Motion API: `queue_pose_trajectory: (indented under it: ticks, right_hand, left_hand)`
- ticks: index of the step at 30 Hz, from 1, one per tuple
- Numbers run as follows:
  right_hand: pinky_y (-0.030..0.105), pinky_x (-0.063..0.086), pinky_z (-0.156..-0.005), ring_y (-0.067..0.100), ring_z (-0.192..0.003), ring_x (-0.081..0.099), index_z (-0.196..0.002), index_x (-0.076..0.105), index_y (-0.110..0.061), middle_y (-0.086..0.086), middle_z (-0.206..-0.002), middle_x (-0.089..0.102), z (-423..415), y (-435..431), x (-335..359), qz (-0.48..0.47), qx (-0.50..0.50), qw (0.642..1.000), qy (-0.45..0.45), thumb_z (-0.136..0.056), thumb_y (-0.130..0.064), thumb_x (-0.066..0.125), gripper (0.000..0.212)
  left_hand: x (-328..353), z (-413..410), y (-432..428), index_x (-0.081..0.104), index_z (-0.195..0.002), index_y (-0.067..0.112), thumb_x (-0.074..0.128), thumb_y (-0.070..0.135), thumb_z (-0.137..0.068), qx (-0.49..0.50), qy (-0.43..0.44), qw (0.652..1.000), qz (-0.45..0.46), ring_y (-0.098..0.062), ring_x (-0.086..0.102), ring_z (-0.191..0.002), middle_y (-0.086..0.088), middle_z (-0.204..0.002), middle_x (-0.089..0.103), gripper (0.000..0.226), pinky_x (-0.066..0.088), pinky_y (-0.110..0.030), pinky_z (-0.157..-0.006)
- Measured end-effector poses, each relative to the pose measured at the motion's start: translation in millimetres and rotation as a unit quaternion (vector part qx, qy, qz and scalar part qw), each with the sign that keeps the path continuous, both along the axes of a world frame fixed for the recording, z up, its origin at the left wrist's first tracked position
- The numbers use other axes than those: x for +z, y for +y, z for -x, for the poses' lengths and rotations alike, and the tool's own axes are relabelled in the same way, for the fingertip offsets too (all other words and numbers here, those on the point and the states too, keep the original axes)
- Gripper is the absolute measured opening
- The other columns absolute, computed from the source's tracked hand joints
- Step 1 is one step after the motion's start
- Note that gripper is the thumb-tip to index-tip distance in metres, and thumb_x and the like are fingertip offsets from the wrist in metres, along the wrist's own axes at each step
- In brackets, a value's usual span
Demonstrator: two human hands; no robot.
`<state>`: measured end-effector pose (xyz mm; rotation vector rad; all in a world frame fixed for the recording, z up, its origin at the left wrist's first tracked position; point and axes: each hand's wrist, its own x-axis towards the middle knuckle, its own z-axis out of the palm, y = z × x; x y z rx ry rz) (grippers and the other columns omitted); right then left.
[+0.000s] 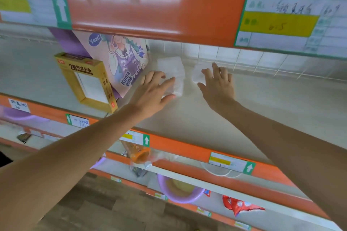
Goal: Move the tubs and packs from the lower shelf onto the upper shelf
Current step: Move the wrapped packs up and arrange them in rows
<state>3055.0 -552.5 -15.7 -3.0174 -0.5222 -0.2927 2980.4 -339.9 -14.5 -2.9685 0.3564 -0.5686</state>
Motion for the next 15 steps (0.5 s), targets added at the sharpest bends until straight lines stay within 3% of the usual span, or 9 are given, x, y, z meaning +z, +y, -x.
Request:
queue_pose_trajectory:
  ticks: [3, 6, 9, 15]
  right_hand:
    - [0.04, 0.025, -0.107, 0.03, -0.136, 0.028, -0.141, 0.038, -0.024, 0.004, -0.154, 0.029, -2.6, 1.0, -0.3, -0.041, -0.015, 0.999, -0.001, -0.101, -0.042, 0.044, 0.044]
    - [0.04, 0.022, -0.108, 0.027, -0.139, 0.025, -0.137, 0.04, -0.025, 0.0, -0.149, 0.036, -3.0, 2.9, -2.7, -0.081, -0.018, 0.997, -0.004, -0.1, -0.037, 0.049, 0.04]
    - [0.038, 0.018, -0.11, 0.023, -0.141, 0.026, -0.134, 0.043, -0.023, 0.001, -0.145, 0.039, -1.6, 3.7, -2.6, -0.121, -0.015, 0.993, -0.002, -0.099, -0.031, 0.052, 0.038]
    - [0.037, 0.023, -0.11, 0.025, -0.133, 0.038, -0.13, 0.048, -0.019, 0.005, -0.138, 0.044, 2.3, 1.8, 12.5, -0.142, -0.018, 0.99, 0.018, -0.094, -0.032, 0.062, 0.041]
  left_hand:
    - [-5.1, -2.2, -3.7, 0.061, -0.124, 0.008, 0.041, 0.051, -0.09, 0.008, 0.045, 0.998, 0.045, -0.038, 0.052, -0.12, -0.022, -0.128, 0.058, 0.058, 0.036, -0.044, -0.096]
    - [-6.2, -0.8, -10.2, 0.057, -0.125, 0.002, 0.051, 0.044, -0.09, 0.017, 0.076, 0.991, 0.109, -0.041, 0.057, -0.114, -0.021, -0.124, 0.06, 0.055, 0.046, -0.05, -0.094]
    - [-11.5, 2.9, -10.3, 0.054, -0.13, 0.003, 0.068, 0.032, -0.088, 0.021, 0.064, 0.989, 0.128, -0.042, 0.054, -0.115, -0.019, -0.125, 0.058, 0.053, 0.045, -0.052, -0.096]
    - [-9.1, 14.8, -16.5, 0.053, -0.133, 0.001, 0.075, 0.019, -0.083, 0.006, 0.046, 0.99, 0.131, -0.042, 0.05, -0.119, -0.022, -0.128, 0.055, 0.057, 0.04, -0.051, -0.099]
